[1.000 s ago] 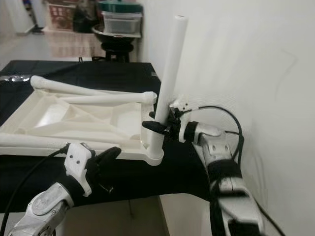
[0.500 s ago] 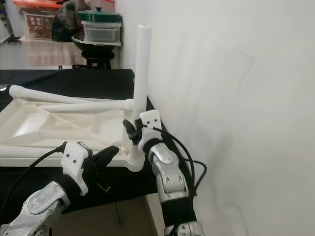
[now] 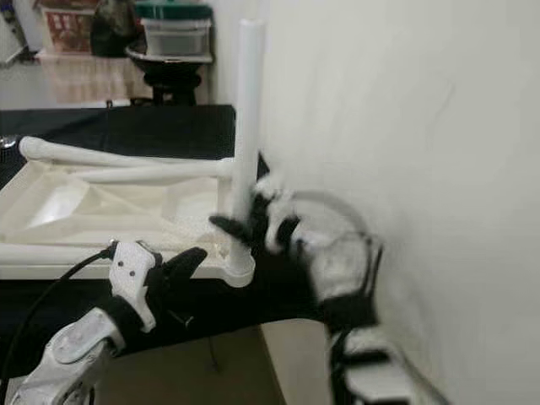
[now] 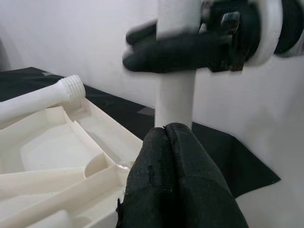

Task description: Building children table

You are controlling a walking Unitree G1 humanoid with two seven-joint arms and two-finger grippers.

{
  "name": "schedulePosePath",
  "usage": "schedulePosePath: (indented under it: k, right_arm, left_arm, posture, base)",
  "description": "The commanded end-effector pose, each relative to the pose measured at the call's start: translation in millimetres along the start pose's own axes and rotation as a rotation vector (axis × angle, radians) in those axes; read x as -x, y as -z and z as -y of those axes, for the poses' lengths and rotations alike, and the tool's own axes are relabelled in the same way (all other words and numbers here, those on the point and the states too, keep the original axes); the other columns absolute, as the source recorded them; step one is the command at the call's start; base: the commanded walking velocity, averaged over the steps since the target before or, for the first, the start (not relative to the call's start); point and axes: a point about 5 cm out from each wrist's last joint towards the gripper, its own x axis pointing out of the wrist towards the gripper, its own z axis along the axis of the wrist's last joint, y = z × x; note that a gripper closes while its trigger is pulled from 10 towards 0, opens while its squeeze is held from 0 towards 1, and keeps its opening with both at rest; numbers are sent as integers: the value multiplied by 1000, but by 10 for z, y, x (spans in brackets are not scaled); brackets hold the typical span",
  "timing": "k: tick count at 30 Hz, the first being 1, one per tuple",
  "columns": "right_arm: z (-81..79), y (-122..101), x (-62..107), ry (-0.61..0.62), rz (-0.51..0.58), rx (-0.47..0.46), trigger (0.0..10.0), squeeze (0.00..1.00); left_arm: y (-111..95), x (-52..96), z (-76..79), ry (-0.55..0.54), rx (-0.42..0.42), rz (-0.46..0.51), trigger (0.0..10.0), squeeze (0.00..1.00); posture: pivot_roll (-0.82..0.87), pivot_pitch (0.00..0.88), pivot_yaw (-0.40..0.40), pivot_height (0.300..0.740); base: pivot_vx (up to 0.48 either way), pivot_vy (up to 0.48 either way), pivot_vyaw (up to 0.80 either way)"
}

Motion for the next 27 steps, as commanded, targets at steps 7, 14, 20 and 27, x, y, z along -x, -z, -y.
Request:
schedulePosePath:
  k: [7,14,20,27]
  right_arm:
    - [250,-66,-7,-97,-47,-66,0,0]
    - [234,77,119,-87,-34,-84,0,0]
    - [132,441,183,137,-138,-85,0,0]
    - [-340,691,-108,769,-24,-242,0,0]
  left_arm:
    - [38,-8,21,3,0,-14,10000,0]
    - [23,8,23,3,0,-12,10000,0]
    - [6,32,19,6,2,-12,10000,0]
    - [4,42,-25,6,-1,-19,10000,0]
  posture:
    - [-16,0,-107,740]
    - [-22,0,-98,740]
    - [-31,6,-98,740]
    - [-51,13,-64,740]
  base:
    - [0,0,0]
    - [0,0,0]
    - [0,0,0]
    - [0,0,0]
